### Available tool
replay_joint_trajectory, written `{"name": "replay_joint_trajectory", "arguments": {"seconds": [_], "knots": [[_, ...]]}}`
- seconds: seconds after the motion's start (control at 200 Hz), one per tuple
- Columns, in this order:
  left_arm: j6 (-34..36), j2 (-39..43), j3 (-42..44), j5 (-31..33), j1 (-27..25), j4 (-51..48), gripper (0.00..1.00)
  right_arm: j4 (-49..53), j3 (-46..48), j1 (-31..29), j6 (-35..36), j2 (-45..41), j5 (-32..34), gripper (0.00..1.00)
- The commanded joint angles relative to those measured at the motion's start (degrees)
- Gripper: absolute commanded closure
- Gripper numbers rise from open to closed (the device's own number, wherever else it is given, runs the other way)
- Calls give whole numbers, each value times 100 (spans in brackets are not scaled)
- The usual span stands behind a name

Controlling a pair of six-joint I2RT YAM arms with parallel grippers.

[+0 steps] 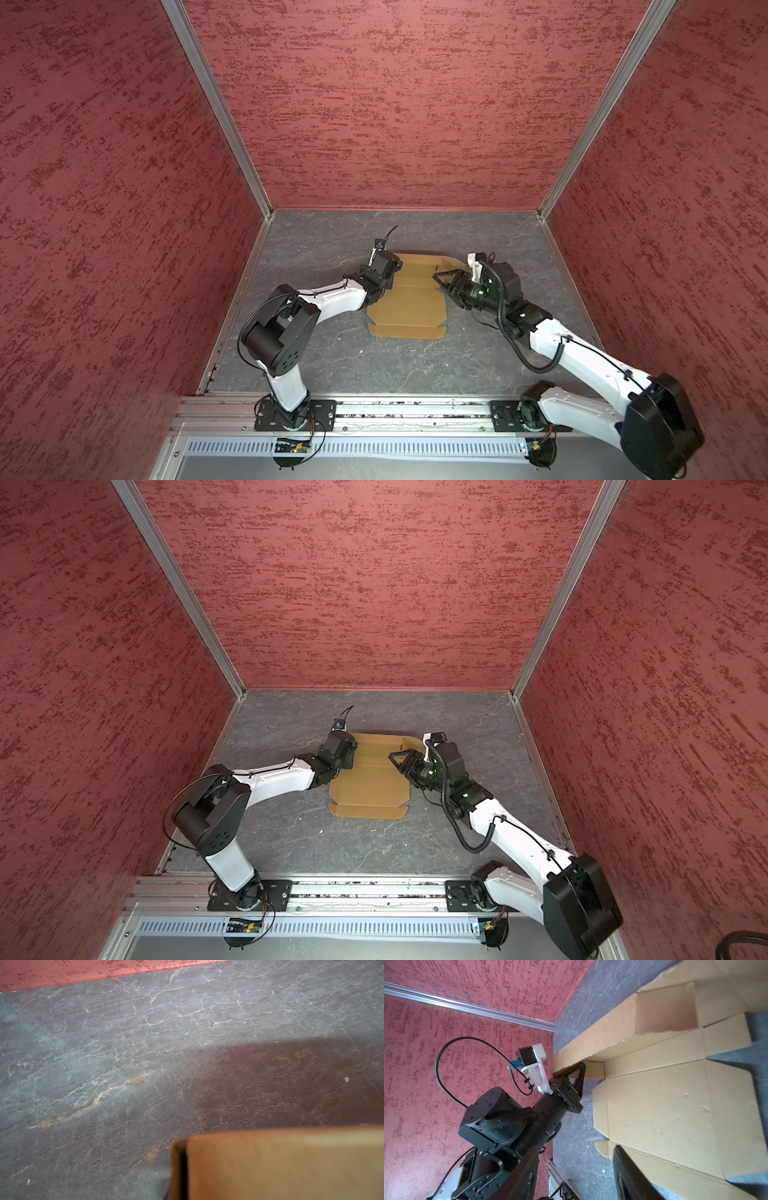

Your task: Fold the paper box

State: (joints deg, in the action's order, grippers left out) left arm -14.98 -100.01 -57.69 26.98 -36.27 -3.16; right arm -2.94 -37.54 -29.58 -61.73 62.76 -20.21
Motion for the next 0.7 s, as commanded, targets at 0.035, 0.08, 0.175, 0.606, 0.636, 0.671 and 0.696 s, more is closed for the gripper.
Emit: {"name": "replay_joint_trajectory", "arguments": {"seconds": [0.035, 0.08, 0.175, 0.606, 0.636, 0.671, 0.696], "knots": [[-185, -63, 71, -4, 15, -80, 100, 412, -481, -37, 942, -42, 262, 50], [-228, -63, 100, 0, 15, -97, 100, 385, -670, -39, 1157, 118, 364, 54], [-330, -88, 114, 38, 15, -159, 100, 182, -1104, -36, 1503, 627, 433, 59], [-561, -371, -182, 439, -82, -541, 88, -1137, -2349, -56, 1654, 3049, -45, 74], [-575, -355, -171, 455, -90, -537, 86, -1156, -2384, -56, 1651, 3125, -58, 74], [-584, -361, -182, 464, -86, -555, 84, -1163, -2419, -65, 1654, 3204, -71, 75], [-593, -355, -181, 481, -79, -572, 83, -1173, -2431, -65, 1655, 3251, -80, 75]]}}
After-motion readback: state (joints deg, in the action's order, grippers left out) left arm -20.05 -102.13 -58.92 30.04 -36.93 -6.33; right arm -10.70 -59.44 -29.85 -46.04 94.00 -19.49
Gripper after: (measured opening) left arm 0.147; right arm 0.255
